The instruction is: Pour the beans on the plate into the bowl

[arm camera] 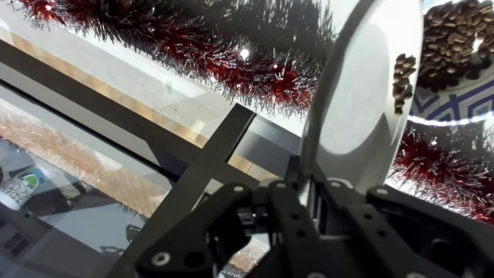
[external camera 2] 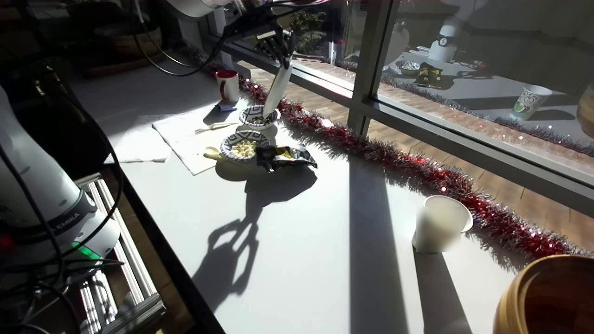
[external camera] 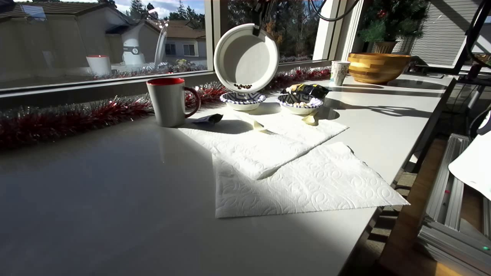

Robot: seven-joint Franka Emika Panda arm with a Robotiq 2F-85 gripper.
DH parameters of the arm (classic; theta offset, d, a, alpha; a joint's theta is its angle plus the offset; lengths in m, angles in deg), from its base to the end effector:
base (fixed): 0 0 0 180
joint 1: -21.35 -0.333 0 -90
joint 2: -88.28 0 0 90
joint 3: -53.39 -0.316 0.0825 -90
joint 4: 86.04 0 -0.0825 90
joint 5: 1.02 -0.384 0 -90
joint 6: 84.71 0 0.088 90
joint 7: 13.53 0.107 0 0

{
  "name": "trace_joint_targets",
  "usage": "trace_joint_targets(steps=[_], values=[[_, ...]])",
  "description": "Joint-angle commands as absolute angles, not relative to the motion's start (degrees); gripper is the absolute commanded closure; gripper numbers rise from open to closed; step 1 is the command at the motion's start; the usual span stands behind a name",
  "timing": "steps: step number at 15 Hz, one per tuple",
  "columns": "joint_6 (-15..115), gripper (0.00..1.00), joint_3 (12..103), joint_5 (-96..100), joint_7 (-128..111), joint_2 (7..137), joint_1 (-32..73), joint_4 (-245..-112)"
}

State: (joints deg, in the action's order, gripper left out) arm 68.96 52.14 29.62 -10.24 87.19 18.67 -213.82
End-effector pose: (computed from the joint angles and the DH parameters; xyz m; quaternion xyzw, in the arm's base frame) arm 0.5588 0.0544 0.4070 0.9408 0.2113 0.2171 0.1517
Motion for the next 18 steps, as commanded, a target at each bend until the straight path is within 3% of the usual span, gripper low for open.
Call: trace_joint_targets(steps=[1, 18], values=[[69.1, 0.99, 51.6, 36.6, -4.3, 89.7, 18.0, -216.0], [69.6, 0.99, 50.5, 53.9, 7.5, 92.9, 17.4, -216.9]])
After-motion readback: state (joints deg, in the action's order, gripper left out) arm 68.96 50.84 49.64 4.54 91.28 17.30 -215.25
